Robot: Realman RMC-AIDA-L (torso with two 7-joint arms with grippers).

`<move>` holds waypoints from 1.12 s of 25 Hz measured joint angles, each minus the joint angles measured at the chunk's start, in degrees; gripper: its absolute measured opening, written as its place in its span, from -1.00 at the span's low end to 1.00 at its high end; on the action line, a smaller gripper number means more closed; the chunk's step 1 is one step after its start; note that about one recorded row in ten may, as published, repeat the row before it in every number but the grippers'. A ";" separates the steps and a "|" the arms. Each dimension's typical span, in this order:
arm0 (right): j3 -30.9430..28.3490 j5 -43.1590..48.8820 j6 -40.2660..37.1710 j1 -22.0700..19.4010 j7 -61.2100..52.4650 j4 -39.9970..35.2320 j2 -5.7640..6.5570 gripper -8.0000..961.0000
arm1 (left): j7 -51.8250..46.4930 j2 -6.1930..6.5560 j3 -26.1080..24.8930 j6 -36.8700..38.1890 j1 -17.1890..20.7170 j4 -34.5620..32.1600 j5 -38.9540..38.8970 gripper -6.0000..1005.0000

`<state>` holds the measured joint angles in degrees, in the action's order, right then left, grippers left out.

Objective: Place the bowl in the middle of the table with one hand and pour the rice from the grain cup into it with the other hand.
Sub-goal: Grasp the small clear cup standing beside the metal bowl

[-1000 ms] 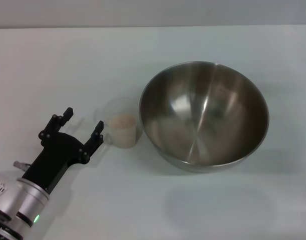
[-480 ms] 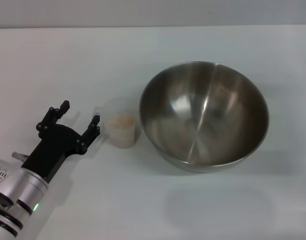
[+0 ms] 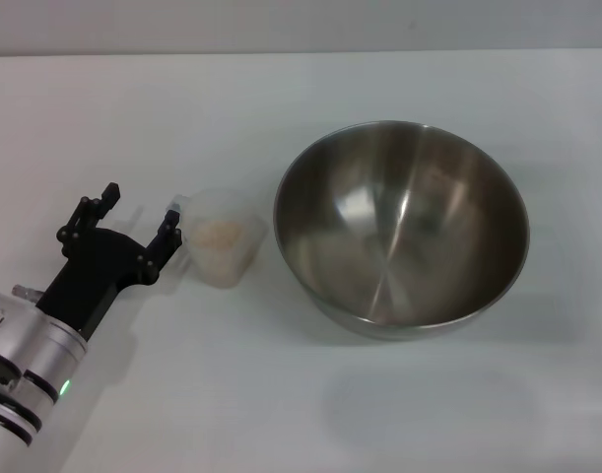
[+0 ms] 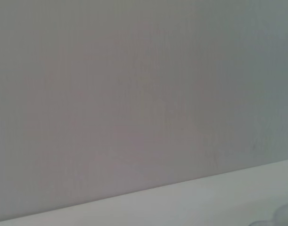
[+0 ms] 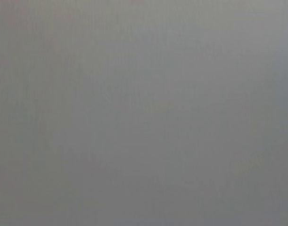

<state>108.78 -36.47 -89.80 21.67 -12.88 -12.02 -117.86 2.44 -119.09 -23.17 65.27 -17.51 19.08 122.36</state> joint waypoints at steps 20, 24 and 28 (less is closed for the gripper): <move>0.17 0.00 0.02 0.04 -0.13 0.05 0.02 0.03 | -0.02 -0.09 -1.11 -5.26 -2.52 1.66 0.00 0.53; 0.20 0.00 -0.02 -0.07 -0.13 0.04 -0.04 0.03 | -0.05 -0.09 -1.40 -5.36 -2.68 2.06 -0.01 0.48; 0.17 0.00 -0.02 -0.15 -0.13 0.07 -0.08 0.03 | 0.03 -0.10 -1.44 -5.36 -2.46 2.38 -0.02 0.31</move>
<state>108.94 -36.47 -89.83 21.52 -13.01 -11.95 -117.94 2.47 -119.18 -24.61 59.91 -19.97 21.46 122.34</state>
